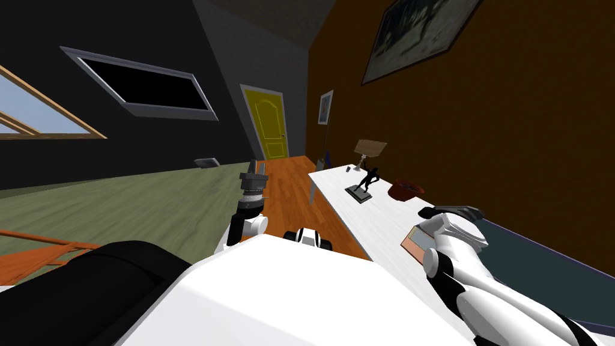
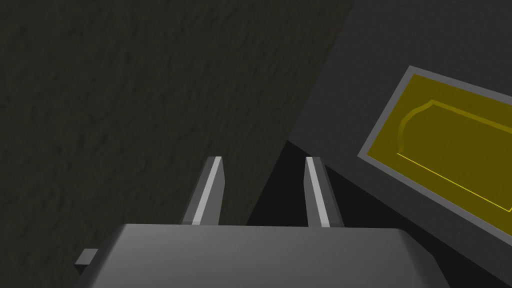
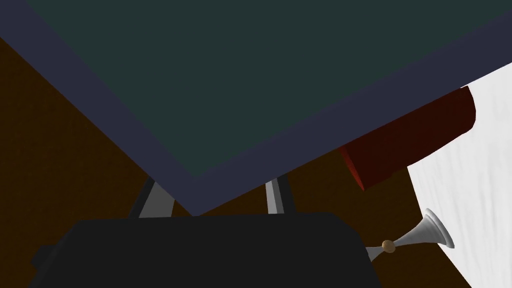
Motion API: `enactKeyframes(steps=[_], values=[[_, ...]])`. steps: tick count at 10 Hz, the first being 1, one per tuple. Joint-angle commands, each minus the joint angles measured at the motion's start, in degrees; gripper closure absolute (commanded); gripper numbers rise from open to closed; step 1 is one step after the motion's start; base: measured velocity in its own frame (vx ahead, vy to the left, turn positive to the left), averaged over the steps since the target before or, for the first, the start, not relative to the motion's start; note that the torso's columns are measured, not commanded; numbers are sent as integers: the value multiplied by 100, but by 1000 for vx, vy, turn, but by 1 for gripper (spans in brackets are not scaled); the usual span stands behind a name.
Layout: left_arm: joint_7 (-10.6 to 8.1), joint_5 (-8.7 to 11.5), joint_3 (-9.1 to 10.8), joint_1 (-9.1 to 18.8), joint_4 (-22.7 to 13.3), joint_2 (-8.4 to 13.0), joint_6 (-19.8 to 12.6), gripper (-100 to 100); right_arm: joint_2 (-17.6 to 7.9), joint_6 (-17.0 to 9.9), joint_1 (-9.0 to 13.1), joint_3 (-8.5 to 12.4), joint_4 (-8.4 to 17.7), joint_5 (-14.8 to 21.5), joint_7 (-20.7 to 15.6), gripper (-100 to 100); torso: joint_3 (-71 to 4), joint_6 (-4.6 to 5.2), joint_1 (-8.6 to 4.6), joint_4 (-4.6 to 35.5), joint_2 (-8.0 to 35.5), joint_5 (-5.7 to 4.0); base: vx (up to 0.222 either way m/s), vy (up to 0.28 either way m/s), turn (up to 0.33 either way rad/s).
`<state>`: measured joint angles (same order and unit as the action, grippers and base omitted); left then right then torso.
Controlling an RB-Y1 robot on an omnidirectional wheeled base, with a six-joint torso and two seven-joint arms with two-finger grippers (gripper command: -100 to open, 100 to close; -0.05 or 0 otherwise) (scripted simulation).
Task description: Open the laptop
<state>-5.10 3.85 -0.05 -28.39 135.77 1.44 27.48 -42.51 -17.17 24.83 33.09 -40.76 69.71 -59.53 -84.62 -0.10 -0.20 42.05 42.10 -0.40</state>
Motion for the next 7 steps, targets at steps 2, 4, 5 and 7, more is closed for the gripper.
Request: enactKeyframes(steps=[2,4,5,7], values=[[0,0,0,0,0,0,0,0,304,-81,-266,-36,-387,498,383,100,-16,-9,-26,-9,-22,-13,3,-10,-2],[0,0,0,0,0,0,0,0,666,-235,-679,-44,-866,900,743,100,-20,-7,-41,-14,-33,-20,37,-56,20],[0,0,0,0,0,0,0,0,731,-235,-700,-44,-1026,950,743,100,-25,-11,-54,-21,-42,-34,22,-26,9],[0,0,0,0,0,-1,0,0,731,-235,-700,-44,-1026,985,743,100,-21,-7,-53,-21,-36,-37,-1,4,3]])
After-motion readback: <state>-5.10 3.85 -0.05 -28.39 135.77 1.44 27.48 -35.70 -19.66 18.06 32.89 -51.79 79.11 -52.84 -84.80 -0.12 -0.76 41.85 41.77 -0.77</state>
